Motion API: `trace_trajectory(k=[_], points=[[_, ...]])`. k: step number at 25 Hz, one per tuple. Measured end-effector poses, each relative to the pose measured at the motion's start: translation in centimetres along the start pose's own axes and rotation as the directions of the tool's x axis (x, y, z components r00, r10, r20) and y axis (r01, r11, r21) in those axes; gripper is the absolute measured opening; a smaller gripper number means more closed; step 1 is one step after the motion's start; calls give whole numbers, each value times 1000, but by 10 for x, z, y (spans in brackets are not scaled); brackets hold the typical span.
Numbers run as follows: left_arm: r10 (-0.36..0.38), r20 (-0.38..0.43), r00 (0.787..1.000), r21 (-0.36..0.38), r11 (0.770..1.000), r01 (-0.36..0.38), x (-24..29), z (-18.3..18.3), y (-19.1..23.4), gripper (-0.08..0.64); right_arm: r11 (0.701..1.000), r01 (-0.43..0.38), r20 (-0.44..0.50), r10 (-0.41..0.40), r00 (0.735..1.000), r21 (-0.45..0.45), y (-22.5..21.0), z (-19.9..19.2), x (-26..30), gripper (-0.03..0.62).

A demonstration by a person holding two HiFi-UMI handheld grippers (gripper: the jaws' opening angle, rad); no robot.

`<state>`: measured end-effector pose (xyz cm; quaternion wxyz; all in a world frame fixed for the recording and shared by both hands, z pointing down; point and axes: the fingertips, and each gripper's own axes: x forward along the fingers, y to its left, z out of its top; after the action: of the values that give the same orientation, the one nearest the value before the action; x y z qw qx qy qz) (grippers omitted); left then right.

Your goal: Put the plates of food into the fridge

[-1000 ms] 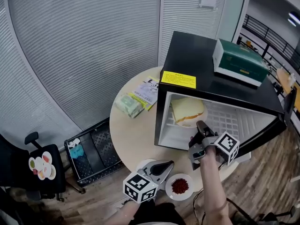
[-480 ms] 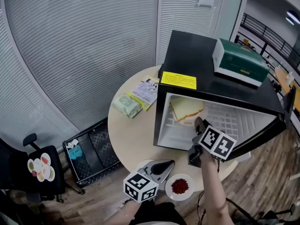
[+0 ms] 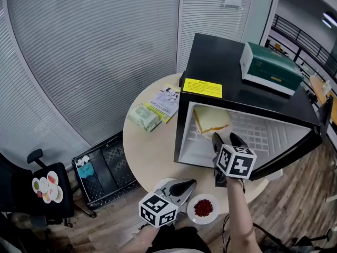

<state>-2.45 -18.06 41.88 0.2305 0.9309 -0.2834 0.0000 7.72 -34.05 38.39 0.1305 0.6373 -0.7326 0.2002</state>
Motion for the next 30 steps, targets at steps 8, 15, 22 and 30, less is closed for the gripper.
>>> trace_trajectory(k=[8,15,22,30], points=[[-24,11,1000,6,1000,24,6,3,-10,5,998,-53,71,51,996,21,6,6,-29,256],[-47,3,999,23,999,47,17,2,-20,5,939,-207,194,156,968,276,-1,-17,-77,127],[-112,-9,994,62,992,113,29,1,-47,5,730,-344,350,154,924,590,-29,-56,-140,8],[-212,-83,974,103,970,220,40,-32,-95,5,905,-107,235,7,972,413,-43,-160,-216,8]])
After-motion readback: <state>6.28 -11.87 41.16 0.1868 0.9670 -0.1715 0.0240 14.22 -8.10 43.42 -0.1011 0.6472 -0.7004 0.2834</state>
